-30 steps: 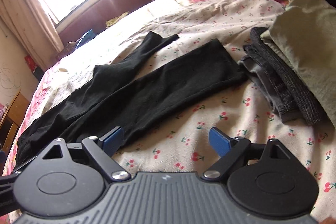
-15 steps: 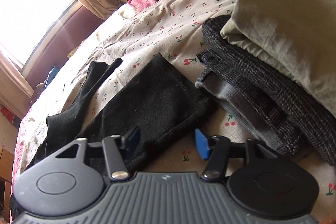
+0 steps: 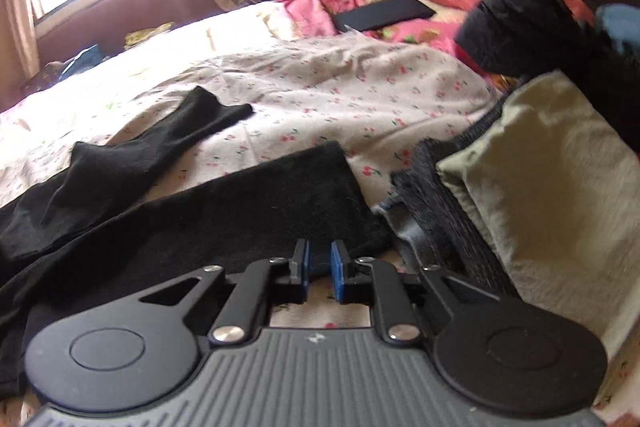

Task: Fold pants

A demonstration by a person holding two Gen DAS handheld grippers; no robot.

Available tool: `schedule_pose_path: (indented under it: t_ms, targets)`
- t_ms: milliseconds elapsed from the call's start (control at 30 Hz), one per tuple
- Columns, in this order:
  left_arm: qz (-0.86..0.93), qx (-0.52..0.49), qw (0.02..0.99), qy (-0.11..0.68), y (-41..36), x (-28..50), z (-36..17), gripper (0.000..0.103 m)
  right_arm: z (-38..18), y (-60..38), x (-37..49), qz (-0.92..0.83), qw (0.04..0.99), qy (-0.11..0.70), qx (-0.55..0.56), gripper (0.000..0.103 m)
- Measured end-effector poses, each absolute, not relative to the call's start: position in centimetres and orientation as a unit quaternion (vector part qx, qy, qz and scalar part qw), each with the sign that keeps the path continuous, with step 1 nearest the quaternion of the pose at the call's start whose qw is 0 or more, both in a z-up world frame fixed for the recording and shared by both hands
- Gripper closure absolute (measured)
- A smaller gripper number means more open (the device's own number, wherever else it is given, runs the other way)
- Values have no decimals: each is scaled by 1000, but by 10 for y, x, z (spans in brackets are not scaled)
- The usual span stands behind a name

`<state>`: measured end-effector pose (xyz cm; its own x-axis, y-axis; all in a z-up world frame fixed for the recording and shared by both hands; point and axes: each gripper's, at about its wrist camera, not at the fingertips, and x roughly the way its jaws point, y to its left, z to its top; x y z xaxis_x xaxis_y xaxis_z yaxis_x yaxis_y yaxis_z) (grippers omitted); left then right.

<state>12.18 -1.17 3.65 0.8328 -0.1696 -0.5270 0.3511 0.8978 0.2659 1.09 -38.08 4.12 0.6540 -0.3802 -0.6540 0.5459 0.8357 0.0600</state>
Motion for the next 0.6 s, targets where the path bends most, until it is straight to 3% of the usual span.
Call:
schedule_pose_path:
  t_ms: [167, 333, 600]
  targets:
    - [-79, 222, 944, 230, 79, 167, 50, 0, 64, -291, 96, -69, 932, 355, 11, 72]
    - [-31, 242, 936, 253, 141, 243, 40, 0, 37, -191, 221, 98, 906, 385, -144, 68]
    - [-34, 206, 916, 343, 185, 370, 0, 0, -29, -123, 393, 234, 858, 395, -231, 62]
